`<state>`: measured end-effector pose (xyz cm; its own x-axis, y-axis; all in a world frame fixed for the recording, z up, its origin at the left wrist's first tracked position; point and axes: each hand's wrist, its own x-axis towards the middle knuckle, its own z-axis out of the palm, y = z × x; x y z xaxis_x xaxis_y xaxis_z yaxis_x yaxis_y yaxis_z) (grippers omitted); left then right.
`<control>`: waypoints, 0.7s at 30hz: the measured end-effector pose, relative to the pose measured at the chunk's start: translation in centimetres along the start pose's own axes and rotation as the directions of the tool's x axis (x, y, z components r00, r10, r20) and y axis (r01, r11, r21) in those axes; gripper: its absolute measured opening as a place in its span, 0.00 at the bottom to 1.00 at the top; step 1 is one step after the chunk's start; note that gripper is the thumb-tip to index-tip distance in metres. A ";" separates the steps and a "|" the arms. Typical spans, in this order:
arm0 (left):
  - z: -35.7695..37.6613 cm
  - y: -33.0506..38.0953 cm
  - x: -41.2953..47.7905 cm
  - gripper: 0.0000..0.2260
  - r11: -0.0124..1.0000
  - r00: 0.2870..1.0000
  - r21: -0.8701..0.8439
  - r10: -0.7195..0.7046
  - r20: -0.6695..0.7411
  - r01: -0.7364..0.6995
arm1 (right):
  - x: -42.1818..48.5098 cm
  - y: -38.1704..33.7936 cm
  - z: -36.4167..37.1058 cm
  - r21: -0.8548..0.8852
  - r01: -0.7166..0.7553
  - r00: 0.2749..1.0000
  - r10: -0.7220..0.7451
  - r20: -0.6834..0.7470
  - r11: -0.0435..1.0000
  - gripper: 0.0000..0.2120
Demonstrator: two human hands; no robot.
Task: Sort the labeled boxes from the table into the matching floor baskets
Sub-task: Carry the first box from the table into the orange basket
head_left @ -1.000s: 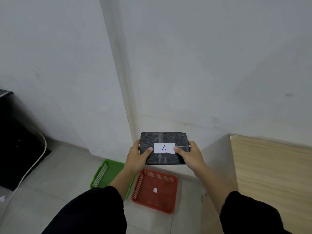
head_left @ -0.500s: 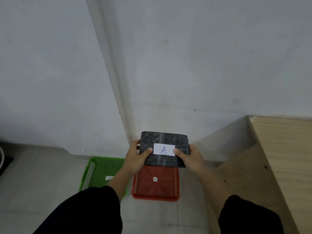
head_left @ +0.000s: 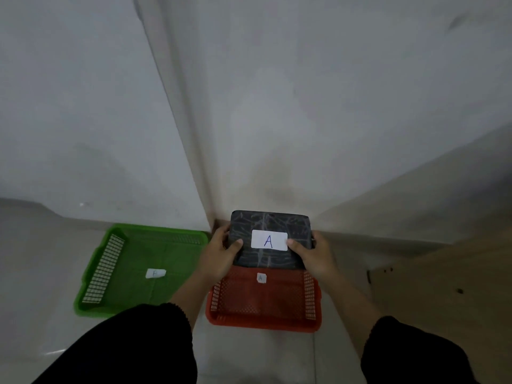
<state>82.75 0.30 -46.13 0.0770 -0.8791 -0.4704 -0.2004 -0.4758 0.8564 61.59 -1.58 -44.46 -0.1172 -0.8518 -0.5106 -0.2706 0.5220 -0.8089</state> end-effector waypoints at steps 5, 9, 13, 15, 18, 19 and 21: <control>1.7 -9.7 6.2 0.18 0.994 0.996 0.067 0.087 -0.009 -0.086 | 6.9 8.9 4.1 0.017 0.015 1.000 -0.015 0.020 1.000 0.24; 2.7 -15.6 10.1 0.20 0.929 0.970 0.319 0.225 -0.093 -0.185 | 11.4 14.8 6.5 0.033 0.002 1.000 -0.002 0.021 0.999 0.24; 2.9 -19.4 12.8 0.24 0.914 0.958 0.359 0.253 -0.138 -0.189 | 14.6 19.0 7.6 0.016 0.001 1.000 0.000 -0.010 1.000 0.24; 2.8 -20.7 13.6 0.26 0.918 0.958 0.351 0.248 -0.142 -0.185 | 15.7 20.4 8.1 0.011 -0.005 1.000 0.005 -0.020 1.000 0.24; 2.8 -22.2 14.2 0.28 0.924 0.961 0.336 0.239 -0.139 -0.181 | 16.9 21.9 8.9 -0.010 -0.004 1.000 0.004 -0.021 1.000 0.23; 2.9 -22.5 14.3 0.29 0.924 0.960 0.334 0.242 -0.141 -0.184 | 17.2 22.2 9.2 -0.021 0.001 1.000 -0.001 -0.022 1.000 0.23; 2.9 -22.9 14.4 0.28 0.924 0.956 0.331 0.254 -0.146 -0.195 | 17.6 22.7 9.8 -0.040 0.005 1.000 -0.007 -0.027 0.999 0.23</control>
<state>85.66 -1.43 -73.14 0.1652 -0.9655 -0.2014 -0.5229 -0.2589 0.8121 62.78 -4.28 -74.60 -0.1416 -0.8561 -0.4971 -0.3095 0.5153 -0.7992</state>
